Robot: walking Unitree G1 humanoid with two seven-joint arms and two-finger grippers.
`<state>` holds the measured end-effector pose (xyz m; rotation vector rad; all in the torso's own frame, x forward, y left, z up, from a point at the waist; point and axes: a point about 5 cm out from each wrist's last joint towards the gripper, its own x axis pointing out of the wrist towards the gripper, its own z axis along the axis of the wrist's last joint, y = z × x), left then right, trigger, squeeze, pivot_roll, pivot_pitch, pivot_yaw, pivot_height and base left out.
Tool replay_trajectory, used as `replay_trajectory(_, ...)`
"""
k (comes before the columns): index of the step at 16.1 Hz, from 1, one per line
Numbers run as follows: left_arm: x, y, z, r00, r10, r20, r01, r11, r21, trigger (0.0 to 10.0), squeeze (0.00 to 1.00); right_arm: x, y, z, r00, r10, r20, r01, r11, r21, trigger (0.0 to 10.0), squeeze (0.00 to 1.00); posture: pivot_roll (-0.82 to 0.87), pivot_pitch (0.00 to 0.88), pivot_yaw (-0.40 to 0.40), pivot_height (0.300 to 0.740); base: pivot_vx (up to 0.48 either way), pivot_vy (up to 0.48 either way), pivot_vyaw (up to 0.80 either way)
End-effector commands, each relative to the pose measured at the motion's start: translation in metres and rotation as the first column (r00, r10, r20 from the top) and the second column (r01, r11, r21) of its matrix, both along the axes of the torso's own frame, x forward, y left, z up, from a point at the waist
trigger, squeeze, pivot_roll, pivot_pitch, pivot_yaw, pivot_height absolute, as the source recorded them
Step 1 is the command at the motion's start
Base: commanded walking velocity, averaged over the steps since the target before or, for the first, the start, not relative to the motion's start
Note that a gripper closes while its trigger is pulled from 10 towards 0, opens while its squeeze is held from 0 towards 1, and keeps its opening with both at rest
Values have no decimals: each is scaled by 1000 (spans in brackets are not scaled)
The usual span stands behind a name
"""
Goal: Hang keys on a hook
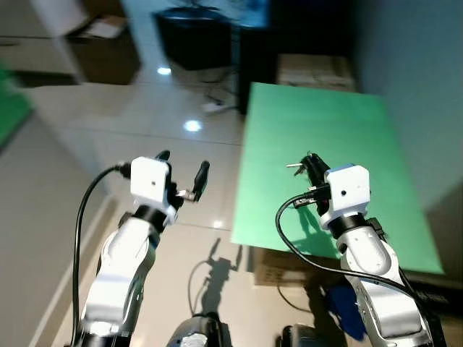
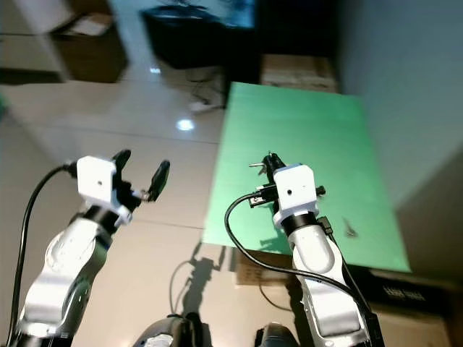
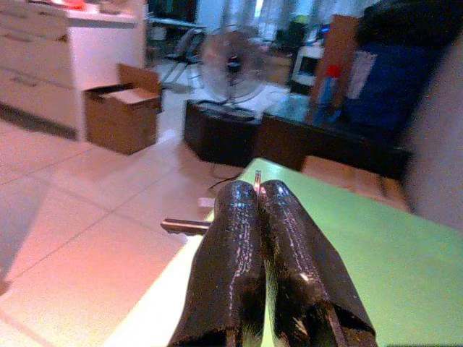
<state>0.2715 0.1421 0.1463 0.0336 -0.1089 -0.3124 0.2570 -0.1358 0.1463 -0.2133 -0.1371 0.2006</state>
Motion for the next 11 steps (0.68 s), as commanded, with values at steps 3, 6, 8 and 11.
replay_trajectory(3, 6, -5, -13, 996, 7, -84, -7, 1000, 3, 10000, 0, -10, -6, -13, 993, -72, -90, 70, 997, -16, 10000, 0, -203, 65, 96, 740, 0, 0, 800)
replay_trajectory(6, 6, -4, -24, 992, 44, -121, -37, 997, 61, 10000, 0, -14, -8, -22, 990, -82, -117, 74, 995, -71, 10000, 0, -205, 69, 97, 740, 0, 0, 800)
replay_trajectory(8, 6, -3, -23, 992, 62, -110, -55, 996, 63, 10000, 0, -14, -11, -25, 986, -92, -136, 85, 995, -54, 10000, 0, -196, 69, 75, 740, 0, 0, 800)
replay_trajectory(11, 0, -2, -28, 991, 77, -109, -67, 993, 94, 10000, 0, -14, -11, -28, 986, -88, -144, 84, 996, -34, 10000, 0, -183, 77, 28, 740, 0, 0, 800)
